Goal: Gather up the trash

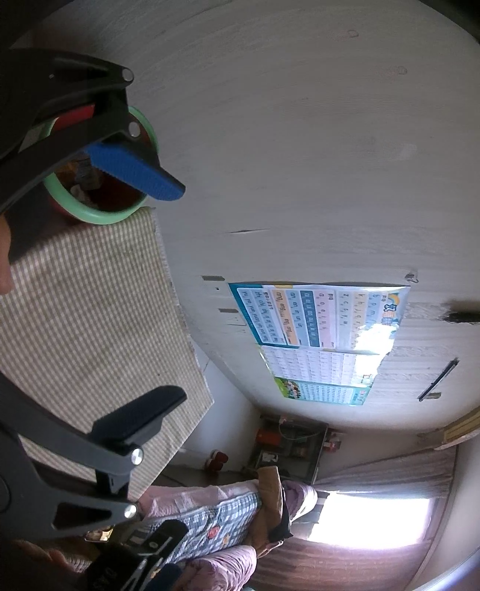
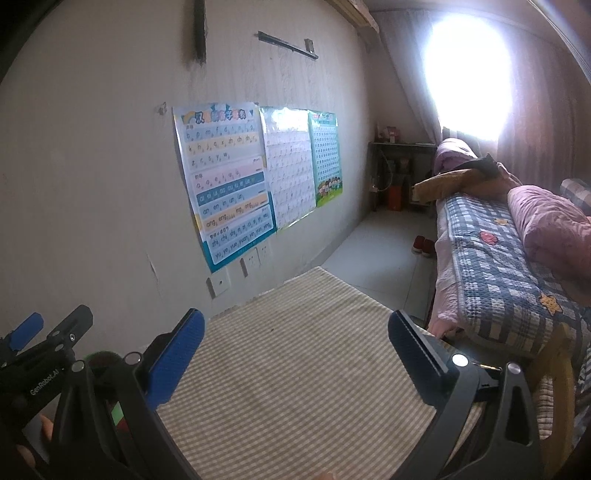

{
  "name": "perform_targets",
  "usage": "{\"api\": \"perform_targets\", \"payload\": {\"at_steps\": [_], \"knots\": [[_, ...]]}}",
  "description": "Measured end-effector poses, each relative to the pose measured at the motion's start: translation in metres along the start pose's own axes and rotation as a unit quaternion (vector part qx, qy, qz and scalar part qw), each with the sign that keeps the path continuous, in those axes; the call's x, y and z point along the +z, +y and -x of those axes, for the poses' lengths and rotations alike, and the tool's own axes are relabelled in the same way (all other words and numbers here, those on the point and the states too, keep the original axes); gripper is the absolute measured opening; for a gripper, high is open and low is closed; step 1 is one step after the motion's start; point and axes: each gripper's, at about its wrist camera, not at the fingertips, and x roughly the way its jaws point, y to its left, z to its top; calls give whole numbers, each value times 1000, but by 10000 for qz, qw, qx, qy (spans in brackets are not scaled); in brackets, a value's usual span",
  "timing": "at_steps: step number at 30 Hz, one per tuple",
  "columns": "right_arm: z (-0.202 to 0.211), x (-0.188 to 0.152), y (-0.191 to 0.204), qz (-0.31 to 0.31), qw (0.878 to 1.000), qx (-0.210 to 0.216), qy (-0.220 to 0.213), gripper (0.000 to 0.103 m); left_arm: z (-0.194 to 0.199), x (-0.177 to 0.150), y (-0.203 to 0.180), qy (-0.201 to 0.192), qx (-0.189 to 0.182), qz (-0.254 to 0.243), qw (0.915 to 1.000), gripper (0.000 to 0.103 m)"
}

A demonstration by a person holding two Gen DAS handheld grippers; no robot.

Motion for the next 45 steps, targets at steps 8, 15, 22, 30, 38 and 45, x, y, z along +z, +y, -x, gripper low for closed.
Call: {"api": "perform_targets", "payload": {"at_steps": [8, 15, 22, 30, 38, 45], "knots": [[-5, -4, 1, 14, 10000, -14, 79, 96, -4, -5, 0, 72, -30, -10, 10000, 98], [-9, -6, 1, 24, 9999, -10, 143, 96, -9, -7, -2, 149, -71, -37, 9999, 98], [-12, -8, 2, 34, 9998, -21, 206, 96, -11, -8, -3, 176, -65, -44, 9998, 98], [-17, -9, 2, 9, 9997, -58, 242, 96, -14, -11, -1, 225, -47, -16, 9997, 98], [-22, -13, 0, -1, 9995, -60, 314, 96, -21, -14, 0, 341, -56, -10, 9994, 98], [-30, -18, -2, -31, 9991, -57, 428, 96, -33, -21, 3, 525, -63, 17, 9986, 98]]}}
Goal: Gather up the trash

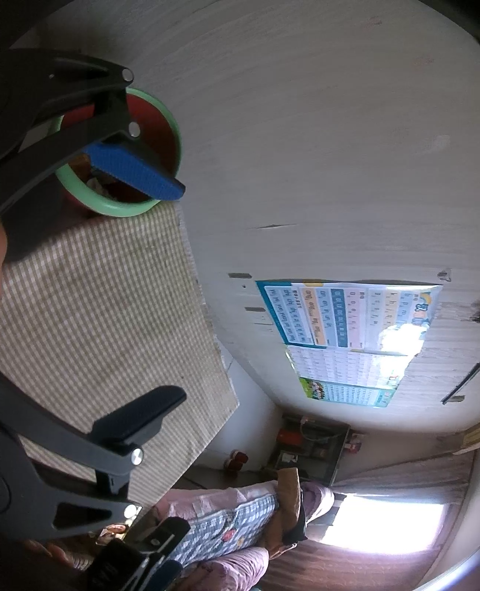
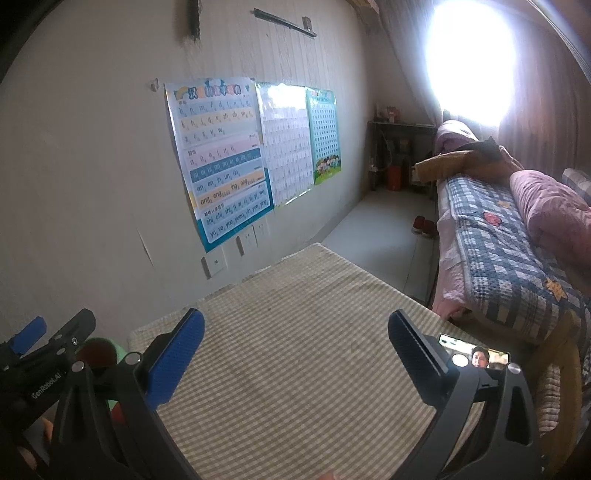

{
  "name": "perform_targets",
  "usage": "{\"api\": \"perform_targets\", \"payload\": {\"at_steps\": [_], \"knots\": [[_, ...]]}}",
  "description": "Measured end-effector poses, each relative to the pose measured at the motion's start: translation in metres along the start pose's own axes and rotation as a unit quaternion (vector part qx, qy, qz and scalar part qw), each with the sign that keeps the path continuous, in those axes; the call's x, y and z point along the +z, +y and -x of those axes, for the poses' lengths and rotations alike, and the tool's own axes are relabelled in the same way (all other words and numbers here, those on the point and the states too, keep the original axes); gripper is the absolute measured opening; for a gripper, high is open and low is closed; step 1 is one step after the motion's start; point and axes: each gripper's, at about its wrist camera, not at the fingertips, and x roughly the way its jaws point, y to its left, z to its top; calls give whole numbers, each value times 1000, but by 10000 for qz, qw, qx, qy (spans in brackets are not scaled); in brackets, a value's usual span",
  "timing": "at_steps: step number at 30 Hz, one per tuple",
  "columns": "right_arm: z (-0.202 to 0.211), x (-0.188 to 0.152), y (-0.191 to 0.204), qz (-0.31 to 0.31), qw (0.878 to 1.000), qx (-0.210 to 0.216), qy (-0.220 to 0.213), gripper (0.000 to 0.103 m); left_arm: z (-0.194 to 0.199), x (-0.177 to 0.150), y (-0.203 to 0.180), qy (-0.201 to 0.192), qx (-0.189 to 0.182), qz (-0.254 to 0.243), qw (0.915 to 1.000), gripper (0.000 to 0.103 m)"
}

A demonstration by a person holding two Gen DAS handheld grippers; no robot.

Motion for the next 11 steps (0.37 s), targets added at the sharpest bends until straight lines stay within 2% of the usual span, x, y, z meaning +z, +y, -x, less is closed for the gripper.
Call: {"api": "perform_targets", "payload": {"at_steps": [4, 6, 11], "knots": [[-12, -6, -3, -19, 9999, -25, 145, 96, -11, -6, 3, 127, 155, 12, 9998, 98], [-27, -13, -9, -62, 9993, -49, 361, 96, -21, -12, 11, 304, 209, 87, 9993, 98], [-91, -45, -35, -70, 9940, -482, 976, 96, -44, -36, 44, 757, 365, 133, 9964, 98]]}}
